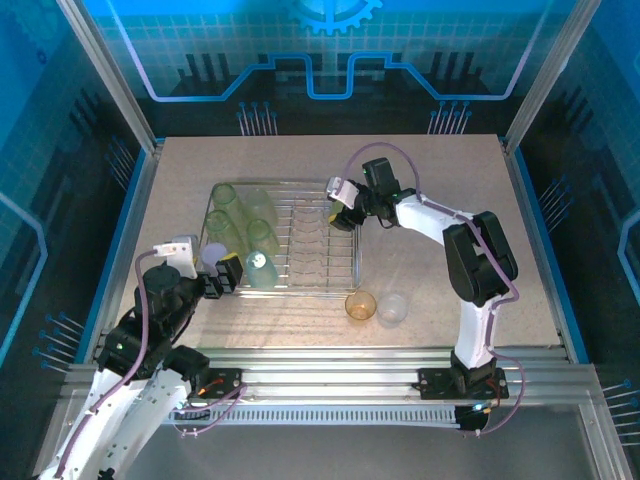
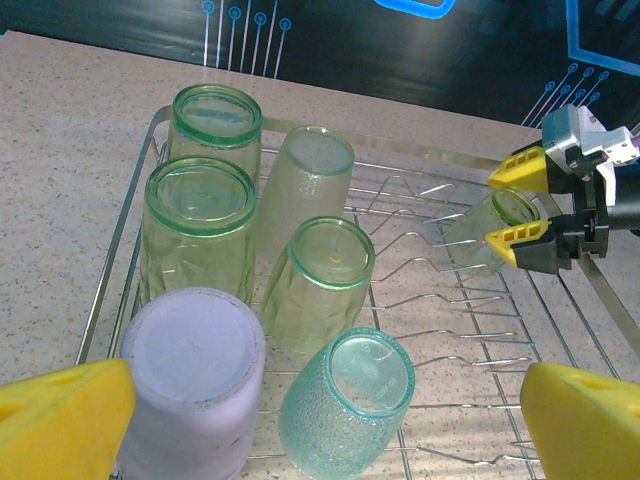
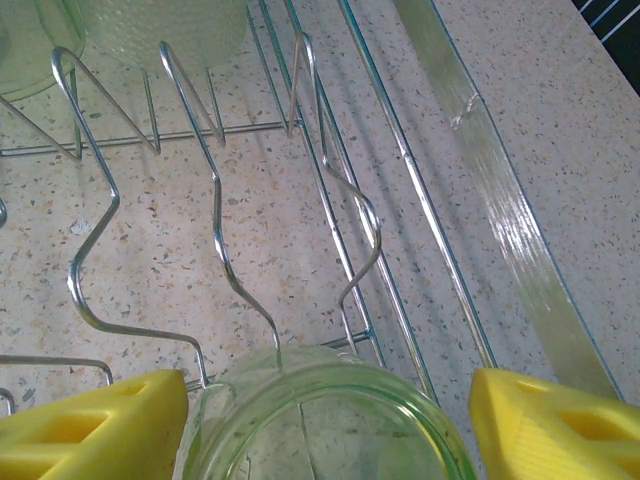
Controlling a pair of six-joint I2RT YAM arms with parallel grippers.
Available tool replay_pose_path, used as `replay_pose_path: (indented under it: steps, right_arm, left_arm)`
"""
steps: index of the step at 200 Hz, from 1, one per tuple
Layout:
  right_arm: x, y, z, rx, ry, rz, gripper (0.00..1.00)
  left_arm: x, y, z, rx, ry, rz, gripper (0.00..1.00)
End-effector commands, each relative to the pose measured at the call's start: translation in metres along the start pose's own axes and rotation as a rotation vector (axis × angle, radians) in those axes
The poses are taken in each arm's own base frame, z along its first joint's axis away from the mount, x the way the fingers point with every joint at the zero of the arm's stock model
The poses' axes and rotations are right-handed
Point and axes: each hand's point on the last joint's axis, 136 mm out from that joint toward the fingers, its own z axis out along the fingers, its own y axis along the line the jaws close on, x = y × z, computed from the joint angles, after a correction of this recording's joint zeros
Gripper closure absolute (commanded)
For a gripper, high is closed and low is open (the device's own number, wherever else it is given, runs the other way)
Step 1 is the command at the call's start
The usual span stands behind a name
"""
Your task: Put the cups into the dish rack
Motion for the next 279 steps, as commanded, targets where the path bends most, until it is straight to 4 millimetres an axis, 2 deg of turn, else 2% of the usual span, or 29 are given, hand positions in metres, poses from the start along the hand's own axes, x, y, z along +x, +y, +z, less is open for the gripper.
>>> replay_pose_path:
  steps: [1, 61, 95, 107, 119, 132, 143, 147, 170, 189, 225, 262, 279]
  right_arm:
    - [-0.034, -0.001, -0.018, 0.030, -0.027, -0.033, 0.26]
    - [-0.063, 0.001, -0.065, 0.164, -0.011, -0.025, 0.26]
    - [-0.060, 0.001, -0.108, 0.278, 0.005, 0.160, 0.26]
    - [-0.045, -0.003, -0.124, 0.337, 0.057, 0.312, 0.25]
    - [-0.022, -0.003, -0.140, 0.372, 0.154, 0.487, 0.25]
    - [0.003, 0.008, -0.155, 0.344, 0.264, 0.681, 0.25]
    - [0.020, 0.022, -0.165, 0.303, 0.327, 0.795, 0.02]
    - [0.024, 0.029, -0.167, 0.285, 0.342, 0.821, 0.00]
    - [0.037, 0.067, -0.179, 0.199, 0.345, 0.887, 0.00]
    - [0.047, 0.088, -0.191, 0.187, 0.334, 0.942, 0.00]
    - [0.073, 0.093, -0.229, 0.339, 0.343, 1.017, 0.00]
    - [0.086, 0.116, -0.237, 0.238, 0.382, 1.099, 0.00]
    - [0.088, 0.128, -0.243, 0.225, 0.392, 1.129, 0.04]
  left_arm:
    - [0.010, -0.001, 0.003, 0.011, 0.037, 0.010, 0.01]
    - [0.015, -0.008, 0.005, 0.050, 0.067, -0.009, 0.01]
    - [0.016, -0.013, 0.008, 0.070, 0.080, -0.021, 0.01]
    - [0.017, -0.015, 0.010, 0.079, 0.084, -0.028, 0.01]
    - [0.018, -0.017, 0.011, 0.088, 0.091, -0.037, 0.00]
    - [0.019, -0.019, 0.013, 0.097, 0.096, -0.047, 0.01]
    - [0.020, -0.021, 0.015, 0.108, 0.098, -0.057, 0.01]
    - [0.020, -0.022, 0.016, 0.113, 0.099, -0.059, 0.01]
    - [0.021, -0.026, 0.024, 0.130, 0.105, -0.077, 0.01]
    - [0.024, -0.030, 0.030, 0.144, 0.120, -0.089, 0.01]
    - [0.024, -0.032, 0.034, 0.151, 0.130, -0.088, 0.01]
    - [0.022, -0.032, 0.036, 0.148, 0.116, -0.071, 0.01]
    - [0.021, -0.033, 0.038, 0.148, 0.114, -0.065, 0.01]
